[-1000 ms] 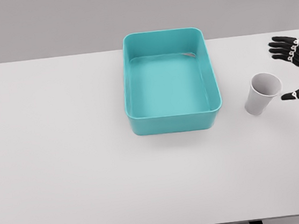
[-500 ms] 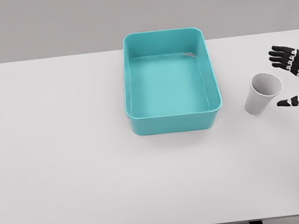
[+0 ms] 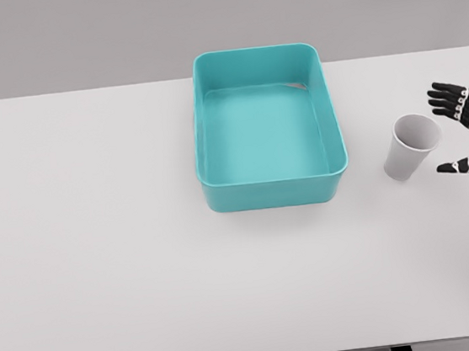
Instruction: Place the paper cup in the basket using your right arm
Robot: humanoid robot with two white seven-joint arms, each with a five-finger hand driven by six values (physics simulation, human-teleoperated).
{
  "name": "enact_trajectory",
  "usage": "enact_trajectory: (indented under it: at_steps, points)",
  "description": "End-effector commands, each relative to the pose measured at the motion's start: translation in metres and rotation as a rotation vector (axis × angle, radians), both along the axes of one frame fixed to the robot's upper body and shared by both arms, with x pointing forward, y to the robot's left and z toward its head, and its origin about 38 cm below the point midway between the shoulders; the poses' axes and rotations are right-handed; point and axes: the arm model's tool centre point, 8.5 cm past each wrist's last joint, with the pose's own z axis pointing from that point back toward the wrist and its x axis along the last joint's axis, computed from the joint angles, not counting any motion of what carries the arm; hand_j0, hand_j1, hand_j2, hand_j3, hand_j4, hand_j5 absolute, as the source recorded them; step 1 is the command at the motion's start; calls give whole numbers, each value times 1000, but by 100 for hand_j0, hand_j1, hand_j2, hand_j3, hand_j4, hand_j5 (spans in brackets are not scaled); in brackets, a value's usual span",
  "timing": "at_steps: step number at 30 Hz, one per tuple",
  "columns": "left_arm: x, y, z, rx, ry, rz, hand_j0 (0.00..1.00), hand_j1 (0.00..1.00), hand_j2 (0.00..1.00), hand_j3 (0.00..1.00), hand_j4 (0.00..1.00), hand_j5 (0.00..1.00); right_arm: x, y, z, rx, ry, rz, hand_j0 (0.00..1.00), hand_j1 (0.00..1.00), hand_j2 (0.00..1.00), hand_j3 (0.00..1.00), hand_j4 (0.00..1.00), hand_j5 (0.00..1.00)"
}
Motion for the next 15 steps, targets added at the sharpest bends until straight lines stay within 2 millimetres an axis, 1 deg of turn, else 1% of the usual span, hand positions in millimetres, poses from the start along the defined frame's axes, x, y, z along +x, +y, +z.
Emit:
enact_trajectory:
  at_steps: [1, 5, 10, 12, 13, 15]
  points:
    - [0, 0, 0, 0, 0, 0, 100, 100, 100, 100, 100, 100, 0, -1, -10, 16, 14, -17, 100, 100, 100, 100, 100, 100]
    - [0, 0, 0, 0, 0, 0, 100, 100, 100, 100, 100, 100, 0, -2, -14, 19, 22, -23, 100, 100, 100, 100, 100, 100]
    - [-1, 0, 0, 0, 1, 0, 100, 100, 100, 100, 100, 100, 0, -7, -18, 21, 35, -41, 100, 100, 100, 100, 100, 100]
    - [0, 0, 0, 0, 0, 0, 100, 100, 100, 100, 100, 100, 1, -2, -24, 42, 35, -42, 100, 100, 100, 100, 100, 100]
    - [-1, 0, 0, 0, 1, 0, 100, 100, 100, 100, 100, 100, 3, -3, -23, 37, 31, -44, 100, 100, 100, 100, 100, 100]
    - [0, 0, 0, -2, 0, 0, 100, 100, 100, 100, 100, 100, 4, 0, -27, 36, 35, -46, 100, 100, 100, 100, 100, 100]
